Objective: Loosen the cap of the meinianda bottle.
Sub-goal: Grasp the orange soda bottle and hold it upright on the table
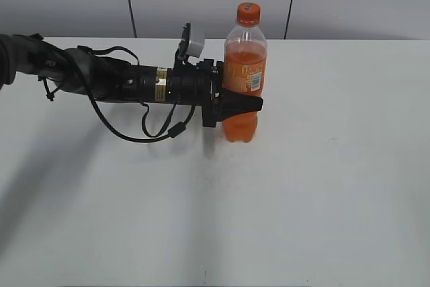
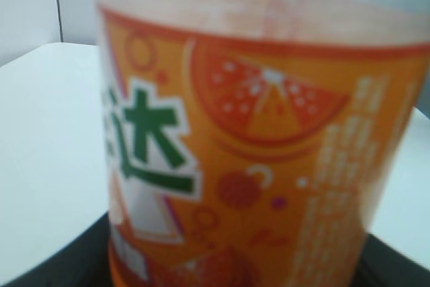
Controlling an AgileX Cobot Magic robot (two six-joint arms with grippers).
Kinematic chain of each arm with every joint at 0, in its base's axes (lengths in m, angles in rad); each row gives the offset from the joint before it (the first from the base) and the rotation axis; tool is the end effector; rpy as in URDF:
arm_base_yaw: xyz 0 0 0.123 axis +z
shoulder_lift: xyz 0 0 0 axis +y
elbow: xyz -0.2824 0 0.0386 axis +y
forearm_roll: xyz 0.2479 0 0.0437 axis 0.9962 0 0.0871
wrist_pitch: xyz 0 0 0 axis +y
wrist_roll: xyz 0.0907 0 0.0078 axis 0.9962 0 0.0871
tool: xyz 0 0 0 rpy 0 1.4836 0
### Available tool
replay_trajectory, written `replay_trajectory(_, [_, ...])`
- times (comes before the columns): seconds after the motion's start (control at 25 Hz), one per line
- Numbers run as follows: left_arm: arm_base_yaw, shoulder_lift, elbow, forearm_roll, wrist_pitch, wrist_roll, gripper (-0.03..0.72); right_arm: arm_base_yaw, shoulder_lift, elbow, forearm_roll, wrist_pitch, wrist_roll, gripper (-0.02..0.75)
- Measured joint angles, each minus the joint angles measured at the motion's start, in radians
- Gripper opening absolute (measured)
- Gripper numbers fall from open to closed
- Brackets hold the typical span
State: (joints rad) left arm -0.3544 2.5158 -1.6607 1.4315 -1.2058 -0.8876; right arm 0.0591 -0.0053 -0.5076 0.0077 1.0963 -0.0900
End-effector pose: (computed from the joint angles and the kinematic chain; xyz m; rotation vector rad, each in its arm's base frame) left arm 0.4198 -0.2451 0.0846 1.2746 1.3900 -1.1846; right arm -0.0081 0.0001 0.2764 -0.1545 2.0612 -0.0098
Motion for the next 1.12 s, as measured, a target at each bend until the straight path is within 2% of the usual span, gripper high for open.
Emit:
replay_trajectory(0.2, [0.005, -0.030, 0.026, 0.039, 0.007, -0.019, 0.421, 0.000, 0.000, 0.000, 0.000, 0.000, 0.000, 0.480])
replay_trajectory(0.44, [0.006, -0.149, 0.184, 0.087, 0.041, -0.009, 0.421, 0.000, 0.000, 0.000, 0.000, 0.000, 0.000, 0.480])
replay_trajectory(0.76, [0.005, -0.325, 0.491, 0.001, 0.041, 0.206, 0.421, 0.000, 0.000, 0.000, 0.000, 0.000, 0.000, 0.480])
replay_trajectory(1.12, [0.001, -0.366, 0.677, -0.077, 0.051, 0.362, 0.421, 0.000, 0.000, 0.000, 0.000, 0.000, 0.000, 0.480])
